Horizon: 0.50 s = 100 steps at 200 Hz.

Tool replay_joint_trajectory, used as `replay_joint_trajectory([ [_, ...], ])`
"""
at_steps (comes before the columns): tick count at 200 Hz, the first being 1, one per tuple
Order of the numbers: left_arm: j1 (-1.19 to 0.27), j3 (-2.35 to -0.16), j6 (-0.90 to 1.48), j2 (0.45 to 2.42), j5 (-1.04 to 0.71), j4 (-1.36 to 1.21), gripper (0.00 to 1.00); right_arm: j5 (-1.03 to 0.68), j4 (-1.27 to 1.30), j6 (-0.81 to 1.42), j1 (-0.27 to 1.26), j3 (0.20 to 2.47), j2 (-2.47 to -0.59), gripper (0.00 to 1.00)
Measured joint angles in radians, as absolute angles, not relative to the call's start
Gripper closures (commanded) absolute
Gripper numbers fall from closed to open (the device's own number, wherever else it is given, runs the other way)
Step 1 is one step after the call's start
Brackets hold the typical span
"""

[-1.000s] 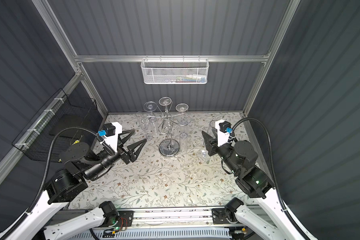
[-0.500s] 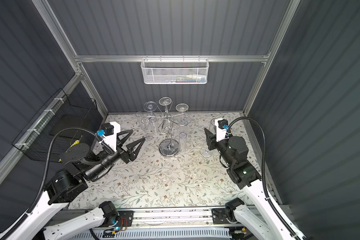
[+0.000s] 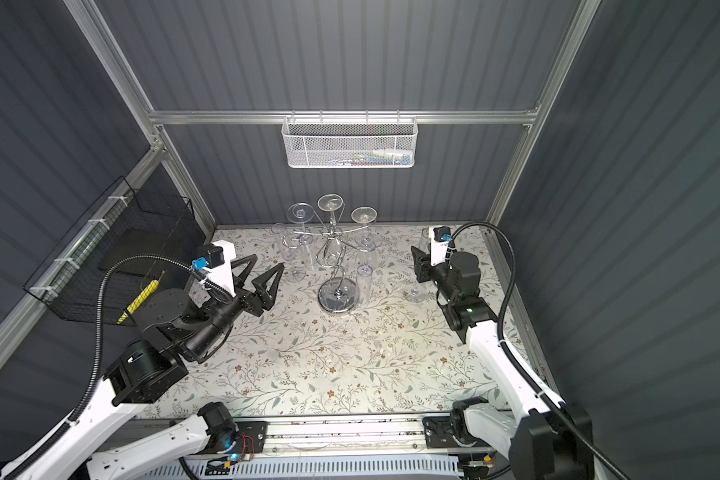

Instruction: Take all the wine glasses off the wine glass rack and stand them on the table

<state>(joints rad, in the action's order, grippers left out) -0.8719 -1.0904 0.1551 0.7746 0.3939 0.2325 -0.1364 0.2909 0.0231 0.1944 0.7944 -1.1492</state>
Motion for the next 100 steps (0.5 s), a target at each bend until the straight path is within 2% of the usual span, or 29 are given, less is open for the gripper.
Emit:
replay_joint_trajectory([
  [100,-0.872,-1.085,0.178,0.797,0.476,0.193,0.24,-0.181,0.585,-0.046,0.168,0.856,-1.525,0.62],
])
